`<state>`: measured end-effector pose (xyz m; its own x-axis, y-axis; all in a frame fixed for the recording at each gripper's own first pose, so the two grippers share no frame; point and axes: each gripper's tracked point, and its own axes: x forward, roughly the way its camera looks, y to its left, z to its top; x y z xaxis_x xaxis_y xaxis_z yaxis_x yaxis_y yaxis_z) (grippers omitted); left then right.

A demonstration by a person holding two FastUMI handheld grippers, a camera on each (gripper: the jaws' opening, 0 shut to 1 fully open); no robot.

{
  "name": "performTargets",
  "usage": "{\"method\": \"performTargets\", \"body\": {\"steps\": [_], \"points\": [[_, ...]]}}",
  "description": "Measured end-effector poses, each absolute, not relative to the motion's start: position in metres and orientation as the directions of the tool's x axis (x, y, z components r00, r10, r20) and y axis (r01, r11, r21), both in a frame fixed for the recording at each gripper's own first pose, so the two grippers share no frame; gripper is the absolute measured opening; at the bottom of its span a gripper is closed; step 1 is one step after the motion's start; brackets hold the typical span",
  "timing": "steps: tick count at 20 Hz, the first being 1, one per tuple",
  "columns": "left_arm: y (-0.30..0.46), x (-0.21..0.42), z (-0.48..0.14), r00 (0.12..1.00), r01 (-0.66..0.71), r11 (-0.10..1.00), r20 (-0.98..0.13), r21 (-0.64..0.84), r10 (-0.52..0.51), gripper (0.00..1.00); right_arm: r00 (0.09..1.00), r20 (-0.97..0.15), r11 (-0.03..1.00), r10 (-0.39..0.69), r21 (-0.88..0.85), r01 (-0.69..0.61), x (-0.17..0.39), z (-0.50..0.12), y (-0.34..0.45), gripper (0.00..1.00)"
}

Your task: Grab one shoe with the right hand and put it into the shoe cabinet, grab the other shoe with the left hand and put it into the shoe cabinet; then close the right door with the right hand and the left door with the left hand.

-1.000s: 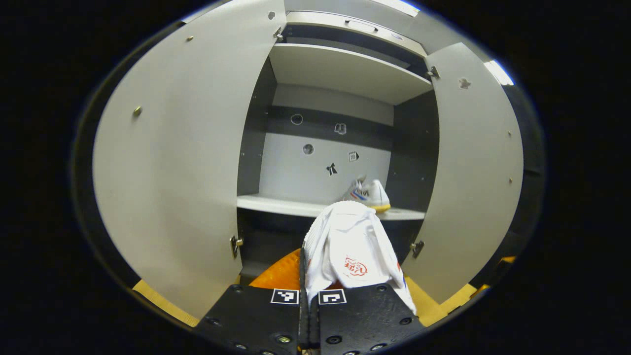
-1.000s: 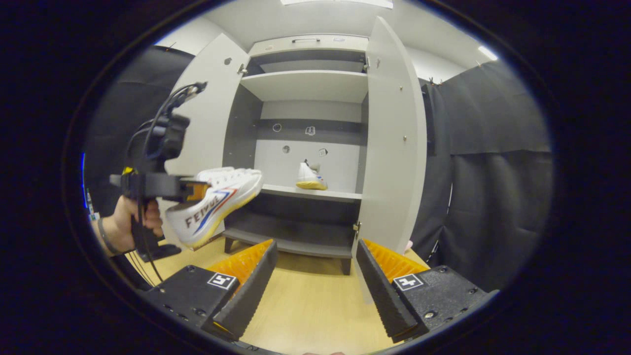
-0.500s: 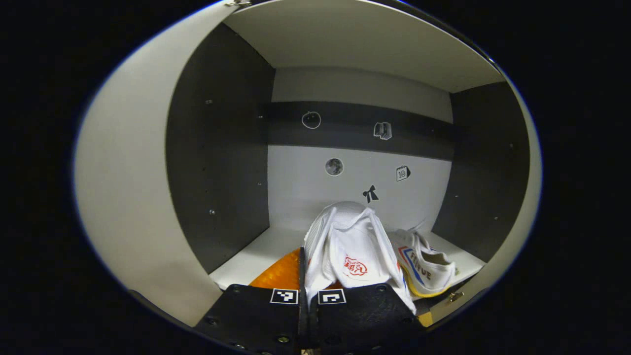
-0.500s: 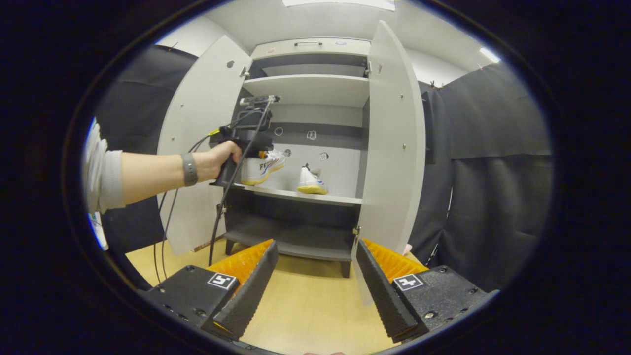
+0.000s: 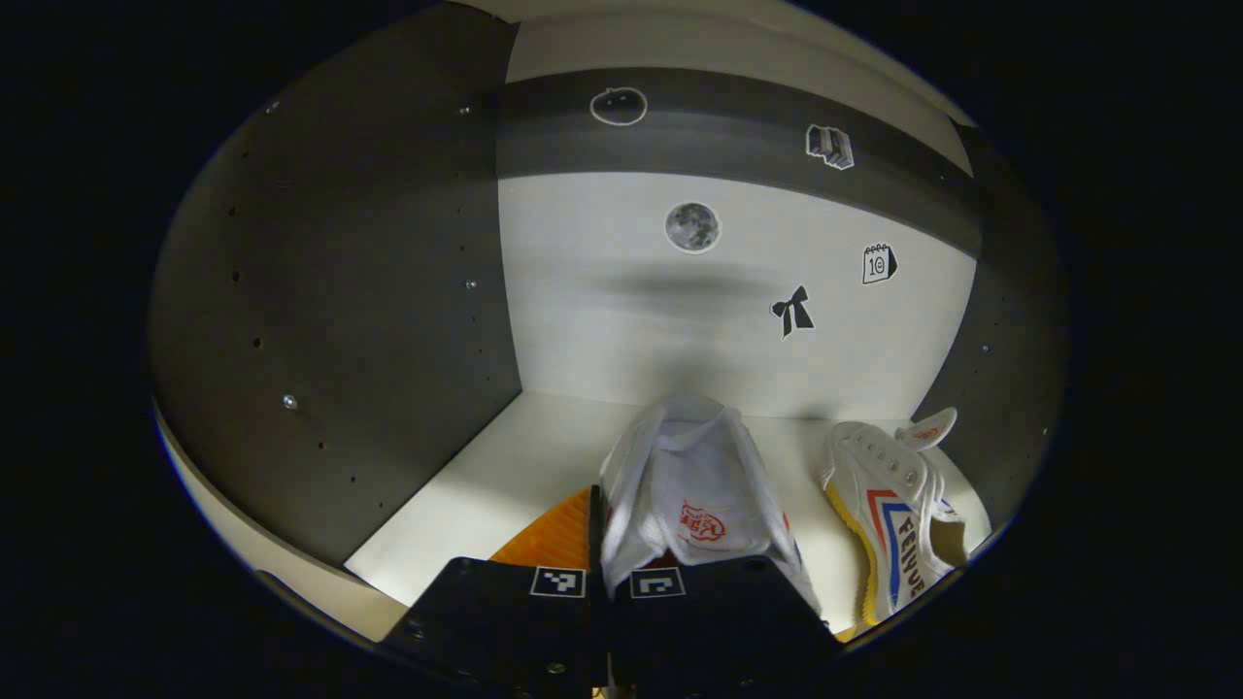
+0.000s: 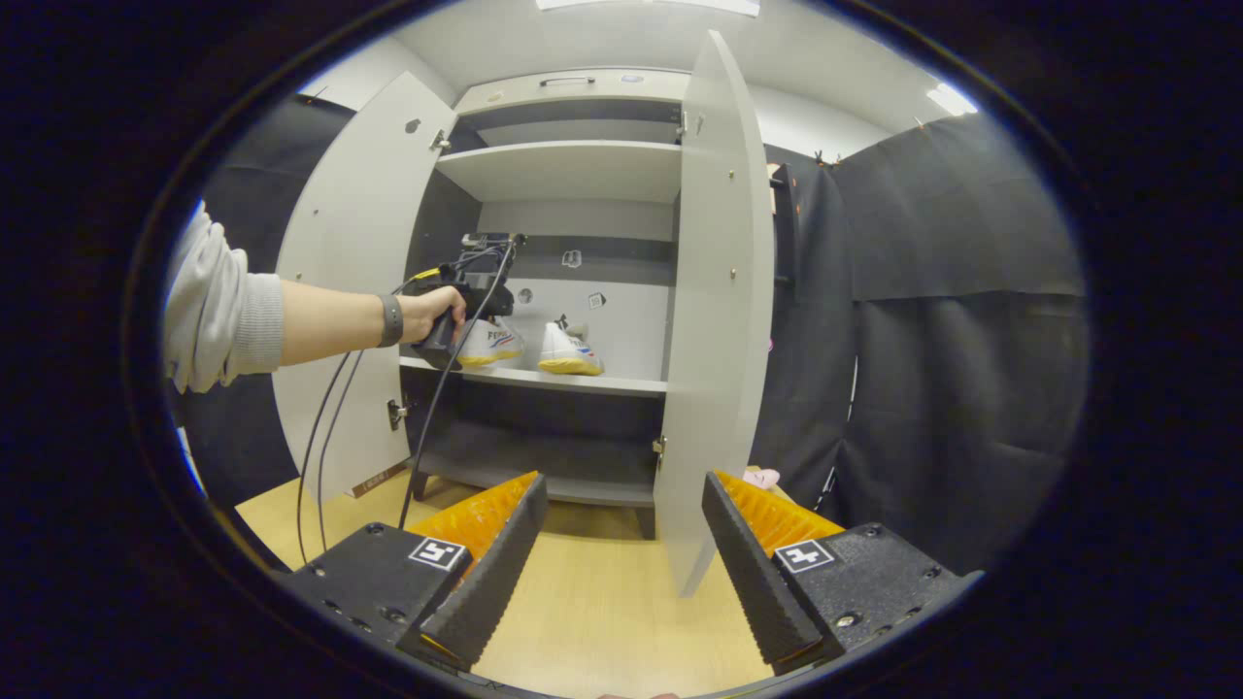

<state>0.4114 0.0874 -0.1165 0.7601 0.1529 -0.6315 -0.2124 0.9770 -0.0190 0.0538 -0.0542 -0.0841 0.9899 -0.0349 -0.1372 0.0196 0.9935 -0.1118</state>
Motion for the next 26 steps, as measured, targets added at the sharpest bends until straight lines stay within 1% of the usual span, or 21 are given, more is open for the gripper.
{"method": "performTargets", "body": {"steps": [1,2,3,6,8,10,11,12,14,16,17,18,19,20,21,22,26], "points": [[0.084,0.410,-0.115,0.763,-0.199,0.979,-0.633,-0.034,0.133,0.11,0.990,-0.138,0.993,-0.038,-0.115,0.022,0.055,-0.085,-0.055,1.00],[0.086,0.411,-0.115,0.763,-0.197,0.980,-0.632,-0.023,0.138,0.20,0.990,-0.136,0.992,-0.040,-0.124,0.023,0.056,-0.085,-0.055,1.00],[0.087,0.412,-0.116,0.764,-0.185,0.983,-0.632,-0.015,0.134,0.35,0.990,-0.134,0.991,-0.042,-0.133,0.024,0.057,-0.085,-0.055,1.00],[0.088,0.402,-0.109,0.771,-0.172,0.985,-0.623,-0.006,0.131,0.40,0.992,-0.126,0.990,-0.029,-0.141,0.011,0.057,-0.083,-0.049,1.00],[0.089,0.392,-0.095,0.801,-0.165,0.986,-0.585,-0.015,0.125,0.41,0.993,-0.118,0.990,-0.018,-0.139,0.002,0.057,-0.081,-0.043,1.00],[0.086,0.378,-0.076,0.840,-0.142,0.989,-0.533,-0.040,0.099,0.40,0.993,-0.121,0.991,-0.004,-0.132,-0.012,0.058,-0.083,-0.038,1.00],[0.088,0.370,-0.063,0.862,-0.141,0.989,-0.496,-0.034,0.106,0.51,0.992,-0.127,0.992,0.004,-0.125,-0.020,0.058,-0.085,-0.035,1.00],[0.093,0.363,-0.047,0.887,-0.141,0.990,-0.446,-0.017,0.118,0.40,0.991,-0.131,0.993,0.012,-0.118,-0.028,0.058,-0.086,-0.034,1.00],[0.095,0.340,-0.015,0.930,-0.138,0.990,-0.343,0.020,0.136,0.40,0.991,-0.129,0.993,0.021,-0.111,-0.035,0.057,-0.085,-0.030,1.00],[0.084,0.307,0.010,0.959,-0.103,0.994,-0.262,0.025,0.106,0.38,0.991,-0.127,0.994,0.034,-0.103,-0.047,0.056,-0.085,-0.027,1.00],[0.079,0.289,0.019,0.971,-0.087,0.996,-0.222,0.028,0.091,0.35,0.991,-0.126,0.994,0.039,-0.098,-0.051,0.056,-0.084,-0.025,1.00],[0.077,0.268,0.026,0.979,-0.080,0.996,-0.187,0.031,0.085,0.51,0.991,-0.125,0.994,0.046,-0.091,-0.058,0.056,-0.084,-0.023,1.00],[0.074,0.248,0.030,0.985,-0.067,0.997,-0.156,0.030,0.071,0.36,0.991,-0.123,0.994,0.051,-0.085,-0.062,0.055,-0.083,-0.021,1.00],[0.070,0.228,0.031,0.989,-0.059,0.998,-0.133,0.028,0.062,0.38,0.991,-0.121,0.994,0.056,-0.083,-0.066,0.053,-0.082,-0.020,1.00],[0.069,0.206,0.029,0.991,-0.056,0.998,-0.119,0.023,0.059,0.28,0.991,-0.117,0.994,0.062,-0.083,-0.072,0.051,-0.080,-0.018,1.00],[0.067,0.184,0.027,0.993,-0.052,0.999,-0.108,0.013,0.053,0.39,0.991,-0.112,0.994,0.068,-0.082,-0.077,0.049,-0.079,-0.016,1.00],[0.052,0.107,0.001,0.997,-0.032,0.999,-0.077,-0.033,0.029,0.39,0.992,-0.099,0.992,0.084,-0.081,-0.092,0.037,-0.076,-0.009,1.00]]}}
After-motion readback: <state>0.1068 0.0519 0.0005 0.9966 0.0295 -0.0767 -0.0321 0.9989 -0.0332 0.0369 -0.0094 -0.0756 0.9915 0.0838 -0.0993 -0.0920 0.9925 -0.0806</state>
